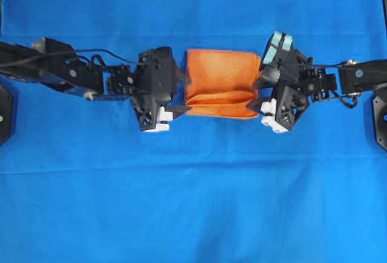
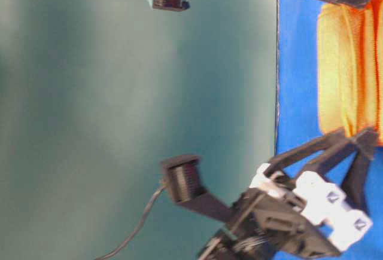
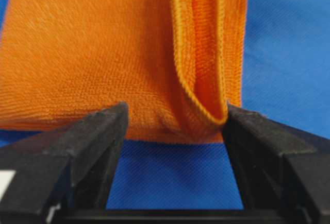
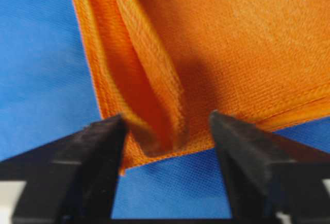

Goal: Fold the orange towel.

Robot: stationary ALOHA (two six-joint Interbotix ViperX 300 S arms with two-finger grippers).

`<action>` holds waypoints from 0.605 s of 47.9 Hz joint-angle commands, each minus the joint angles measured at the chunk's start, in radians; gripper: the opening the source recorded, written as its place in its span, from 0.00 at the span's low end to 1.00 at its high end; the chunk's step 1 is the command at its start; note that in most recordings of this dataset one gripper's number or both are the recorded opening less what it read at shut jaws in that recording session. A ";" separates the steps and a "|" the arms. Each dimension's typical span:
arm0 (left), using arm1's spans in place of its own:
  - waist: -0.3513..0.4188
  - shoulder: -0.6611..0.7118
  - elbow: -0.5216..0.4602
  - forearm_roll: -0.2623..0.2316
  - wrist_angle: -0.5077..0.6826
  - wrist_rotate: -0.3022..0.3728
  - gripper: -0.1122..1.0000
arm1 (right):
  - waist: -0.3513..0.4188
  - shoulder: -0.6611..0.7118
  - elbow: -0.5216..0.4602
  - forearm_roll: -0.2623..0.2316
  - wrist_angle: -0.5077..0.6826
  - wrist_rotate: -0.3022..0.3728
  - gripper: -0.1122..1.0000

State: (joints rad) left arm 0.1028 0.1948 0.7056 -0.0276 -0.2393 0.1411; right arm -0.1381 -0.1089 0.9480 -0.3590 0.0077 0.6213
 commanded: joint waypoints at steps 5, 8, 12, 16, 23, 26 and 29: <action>-0.003 -0.201 0.023 0.002 0.095 0.005 0.67 | 0.003 -0.150 -0.025 -0.005 0.103 -0.009 0.66; -0.003 -0.267 0.043 0.002 0.127 0.012 0.67 | 0.003 -0.215 -0.023 -0.014 0.147 -0.014 0.66; -0.003 -0.370 0.078 0.002 0.158 0.023 0.67 | 0.005 -0.305 -0.015 -0.034 0.207 -0.015 0.66; -0.003 -0.457 0.121 0.002 0.164 0.031 0.67 | 0.003 -0.411 0.003 -0.058 0.262 -0.015 0.66; -0.003 -0.601 0.213 0.002 0.163 0.035 0.67 | 0.003 -0.589 0.052 -0.092 0.308 -0.015 0.66; -0.003 -0.684 0.259 0.002 0.163 0.023 0.67 | 0.005 -0.670 0.071 -0.097 0.328 -0.015 0.66; -0.003 -0.758 0.302 0.002 0.163 0.015 0.67 | 0.003 -0.756 0.095 -0.103 0.351 -0.017 0.66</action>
State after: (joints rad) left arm 0.1028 -0.4694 0.9756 -0.0276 -0.0721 0.1641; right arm -0.1365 -0.7716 1.0339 -0.4510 0.3405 0.6059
